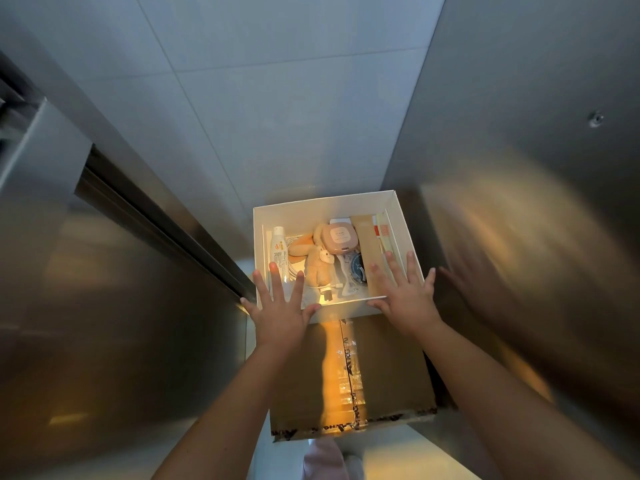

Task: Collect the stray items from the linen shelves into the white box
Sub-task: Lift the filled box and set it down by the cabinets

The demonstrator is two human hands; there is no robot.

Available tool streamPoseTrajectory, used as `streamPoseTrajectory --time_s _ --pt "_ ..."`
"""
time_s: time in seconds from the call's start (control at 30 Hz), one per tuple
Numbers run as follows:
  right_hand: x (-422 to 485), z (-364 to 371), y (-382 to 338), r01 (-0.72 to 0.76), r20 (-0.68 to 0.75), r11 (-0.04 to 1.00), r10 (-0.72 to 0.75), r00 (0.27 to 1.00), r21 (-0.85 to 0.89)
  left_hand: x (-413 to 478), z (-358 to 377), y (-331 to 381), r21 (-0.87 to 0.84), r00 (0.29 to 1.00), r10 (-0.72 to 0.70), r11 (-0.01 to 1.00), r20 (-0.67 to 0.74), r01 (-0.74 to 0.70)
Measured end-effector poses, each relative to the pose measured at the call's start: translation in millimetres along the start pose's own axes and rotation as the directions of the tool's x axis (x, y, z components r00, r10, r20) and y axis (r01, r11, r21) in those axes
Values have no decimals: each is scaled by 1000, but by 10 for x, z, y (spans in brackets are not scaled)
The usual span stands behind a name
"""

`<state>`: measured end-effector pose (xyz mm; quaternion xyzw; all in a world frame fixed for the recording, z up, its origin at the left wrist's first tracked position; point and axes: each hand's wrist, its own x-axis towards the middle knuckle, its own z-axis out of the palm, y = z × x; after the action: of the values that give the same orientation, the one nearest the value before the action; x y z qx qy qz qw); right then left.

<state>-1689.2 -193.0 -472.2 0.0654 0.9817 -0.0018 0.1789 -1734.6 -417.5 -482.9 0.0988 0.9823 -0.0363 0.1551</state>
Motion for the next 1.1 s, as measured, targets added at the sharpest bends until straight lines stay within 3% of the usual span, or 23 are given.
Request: streamPoseTrajectory --time_s 1.1 --pt "432 -117 38 -10 -13 1000 10 1000 -3 434 -152 -12 22 998 58 998 -13 -57"
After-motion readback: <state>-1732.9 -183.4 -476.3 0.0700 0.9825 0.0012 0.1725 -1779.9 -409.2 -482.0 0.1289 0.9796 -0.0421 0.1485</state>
